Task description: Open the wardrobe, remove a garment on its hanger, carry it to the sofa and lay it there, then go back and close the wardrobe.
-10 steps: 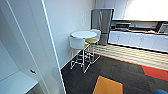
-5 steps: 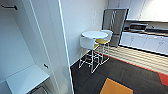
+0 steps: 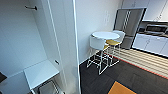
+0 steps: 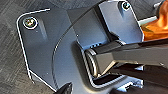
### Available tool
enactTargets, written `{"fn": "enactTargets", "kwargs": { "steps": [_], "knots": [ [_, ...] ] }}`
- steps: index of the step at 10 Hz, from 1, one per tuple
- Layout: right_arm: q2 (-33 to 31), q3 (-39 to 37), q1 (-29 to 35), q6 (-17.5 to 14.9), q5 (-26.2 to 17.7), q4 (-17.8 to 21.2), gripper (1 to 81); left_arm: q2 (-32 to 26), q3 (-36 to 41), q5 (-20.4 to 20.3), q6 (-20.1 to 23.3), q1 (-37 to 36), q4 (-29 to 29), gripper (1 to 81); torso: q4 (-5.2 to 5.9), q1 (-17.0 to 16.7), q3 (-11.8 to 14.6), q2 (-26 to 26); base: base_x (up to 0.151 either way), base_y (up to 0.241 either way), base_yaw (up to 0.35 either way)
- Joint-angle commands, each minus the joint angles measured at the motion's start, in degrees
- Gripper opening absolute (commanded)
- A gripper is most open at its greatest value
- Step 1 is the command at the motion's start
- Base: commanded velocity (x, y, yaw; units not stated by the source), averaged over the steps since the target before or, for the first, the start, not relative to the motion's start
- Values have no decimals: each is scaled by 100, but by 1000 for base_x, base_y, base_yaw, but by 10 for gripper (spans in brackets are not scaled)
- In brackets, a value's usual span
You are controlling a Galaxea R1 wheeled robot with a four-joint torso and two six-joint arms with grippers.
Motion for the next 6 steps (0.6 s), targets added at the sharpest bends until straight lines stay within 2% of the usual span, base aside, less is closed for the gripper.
{"fn": "enactTargets", "kwargs": {
  "steps": [1,6],
  "knots": [
    [26,21,115,-1,-280,-21,811,32,-2,229,11,-188,56,811,0,3,0,0,0,0,305],
    [35,21,133,-2,-289,-21,811,32,-2,229,19,-189,56,811,0,3,0,0,0,0,305]
  ]
}}
